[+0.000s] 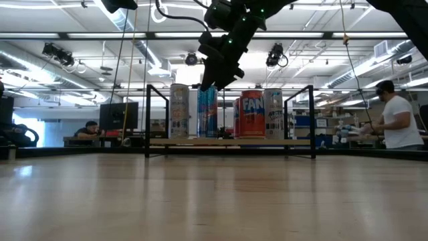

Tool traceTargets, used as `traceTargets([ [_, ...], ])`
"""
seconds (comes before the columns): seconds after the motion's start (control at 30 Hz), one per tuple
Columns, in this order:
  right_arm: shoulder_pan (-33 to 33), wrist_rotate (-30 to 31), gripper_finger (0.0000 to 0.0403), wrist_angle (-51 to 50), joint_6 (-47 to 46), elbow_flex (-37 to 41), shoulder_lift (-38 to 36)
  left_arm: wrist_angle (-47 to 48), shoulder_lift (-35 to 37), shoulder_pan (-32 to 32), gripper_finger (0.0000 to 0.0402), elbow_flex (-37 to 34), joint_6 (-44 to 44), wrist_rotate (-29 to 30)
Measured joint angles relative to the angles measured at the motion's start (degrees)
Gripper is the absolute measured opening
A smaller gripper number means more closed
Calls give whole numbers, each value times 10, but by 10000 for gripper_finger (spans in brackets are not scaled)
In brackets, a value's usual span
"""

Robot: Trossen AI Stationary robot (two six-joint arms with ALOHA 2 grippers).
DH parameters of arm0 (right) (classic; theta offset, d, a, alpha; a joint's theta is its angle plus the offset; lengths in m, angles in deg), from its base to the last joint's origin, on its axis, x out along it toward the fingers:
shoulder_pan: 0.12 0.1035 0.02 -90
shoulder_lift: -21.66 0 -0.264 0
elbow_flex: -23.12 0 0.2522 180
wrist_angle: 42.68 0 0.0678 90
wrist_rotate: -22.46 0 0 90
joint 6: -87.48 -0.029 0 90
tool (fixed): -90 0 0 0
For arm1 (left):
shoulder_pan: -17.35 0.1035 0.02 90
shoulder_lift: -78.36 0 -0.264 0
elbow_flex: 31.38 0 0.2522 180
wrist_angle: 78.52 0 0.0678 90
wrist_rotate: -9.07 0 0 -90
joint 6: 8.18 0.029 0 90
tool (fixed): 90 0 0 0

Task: Place canned beverage on shelf
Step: Put the blue soda can on the shelf aligned with the other blue soda can, then put the white blue soda can aligned with the other white blue soda can

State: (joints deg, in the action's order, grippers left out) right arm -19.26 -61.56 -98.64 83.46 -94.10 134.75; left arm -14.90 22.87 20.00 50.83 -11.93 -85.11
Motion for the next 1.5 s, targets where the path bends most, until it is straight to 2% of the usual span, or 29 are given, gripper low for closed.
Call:
traceTargets([
  [0.37, 0, 0, 312, -2, 13, 2, 4, 0, 0, 0, 298, 0, 0, 0],
  [0.6, 0, -9, 323, -15, 27, -17, -10, 0, 0, 0, 298, 0, 0, 0],
  [1.07, 24, -175, 323, -125, 29, -137, -27, 0, 0, 0, 298, 0, 0, 0],
  [1.27, 53, -262, 323, -117, 41, -145, -27, -1, 0, 0, 298, 0, 0, 0],
  [1.43, 83, -301, 323, -113, 73, -145, -27, -1, 0, 0, 298, 0, 0, 0],
  [1.5, 98, -297, 323, -94, 75, -145, -27, -1, 0, 0, 298, 0, 0, 0],
])
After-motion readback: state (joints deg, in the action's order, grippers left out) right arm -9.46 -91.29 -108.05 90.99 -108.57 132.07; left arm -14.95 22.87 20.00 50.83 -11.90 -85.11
